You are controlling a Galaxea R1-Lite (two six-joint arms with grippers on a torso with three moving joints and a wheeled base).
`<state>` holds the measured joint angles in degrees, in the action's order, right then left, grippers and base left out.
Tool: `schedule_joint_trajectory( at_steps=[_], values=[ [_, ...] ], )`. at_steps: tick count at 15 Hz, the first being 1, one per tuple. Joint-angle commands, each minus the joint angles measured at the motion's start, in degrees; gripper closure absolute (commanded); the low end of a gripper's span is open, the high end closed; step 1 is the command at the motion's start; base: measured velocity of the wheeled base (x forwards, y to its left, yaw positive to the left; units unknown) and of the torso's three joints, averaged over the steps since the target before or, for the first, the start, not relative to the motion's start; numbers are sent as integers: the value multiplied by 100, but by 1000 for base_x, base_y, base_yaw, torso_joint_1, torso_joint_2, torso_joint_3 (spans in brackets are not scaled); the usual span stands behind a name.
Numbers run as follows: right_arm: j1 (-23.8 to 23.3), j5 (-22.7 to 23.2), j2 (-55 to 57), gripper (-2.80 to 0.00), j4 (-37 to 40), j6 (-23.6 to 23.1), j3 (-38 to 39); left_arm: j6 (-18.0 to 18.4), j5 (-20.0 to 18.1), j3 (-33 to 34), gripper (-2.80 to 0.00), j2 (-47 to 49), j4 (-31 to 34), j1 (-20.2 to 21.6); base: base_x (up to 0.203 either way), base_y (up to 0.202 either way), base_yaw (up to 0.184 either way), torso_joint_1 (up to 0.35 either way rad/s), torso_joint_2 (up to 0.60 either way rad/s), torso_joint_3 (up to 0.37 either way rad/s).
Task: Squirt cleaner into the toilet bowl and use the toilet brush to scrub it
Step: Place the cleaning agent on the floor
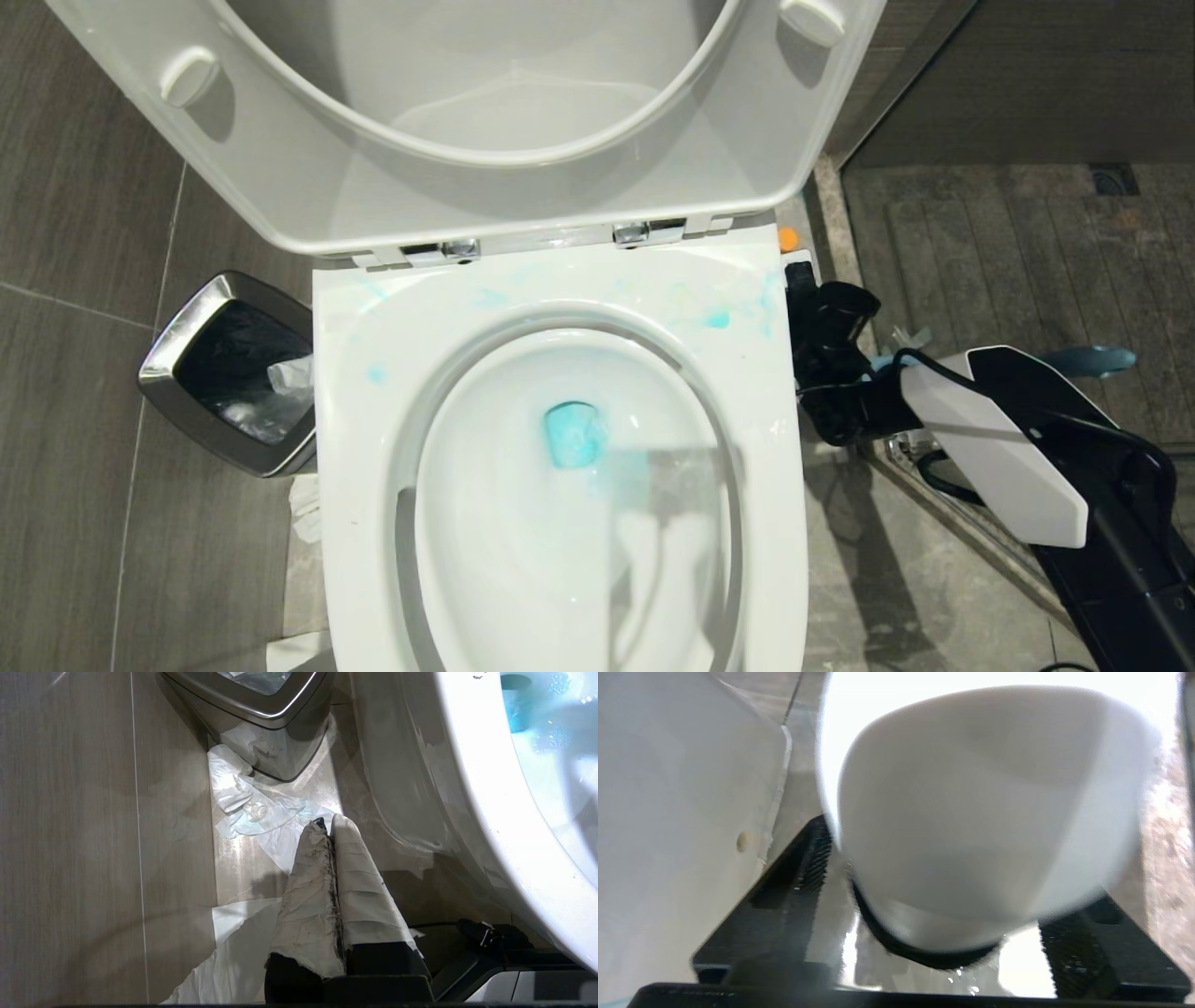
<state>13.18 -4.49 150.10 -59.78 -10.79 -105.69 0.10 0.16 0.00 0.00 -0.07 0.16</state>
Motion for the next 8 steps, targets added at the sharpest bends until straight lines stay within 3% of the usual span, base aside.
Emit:
schedule_joint_trajectory(
  at_steps=[1, 4, 8],
  values=[
    [2, -49, -212, -280, -56, 13, 281, -1, 2, 0, 0, 0, -1, 2, 0, 0, 0, 0, 0, 0],
    [8, -151, -680, -280, -40, 58, 1011, -1, 2, 0, 0, 0, -1, 2, 0, 0, 0, 0, 0, 0],
    [9, -416, -1829, -280, -12, 322, 2594, -1, 2, 0, 0, 5, -1, 2, 0, 0, 0, 0, 0, 0]
  ],
)
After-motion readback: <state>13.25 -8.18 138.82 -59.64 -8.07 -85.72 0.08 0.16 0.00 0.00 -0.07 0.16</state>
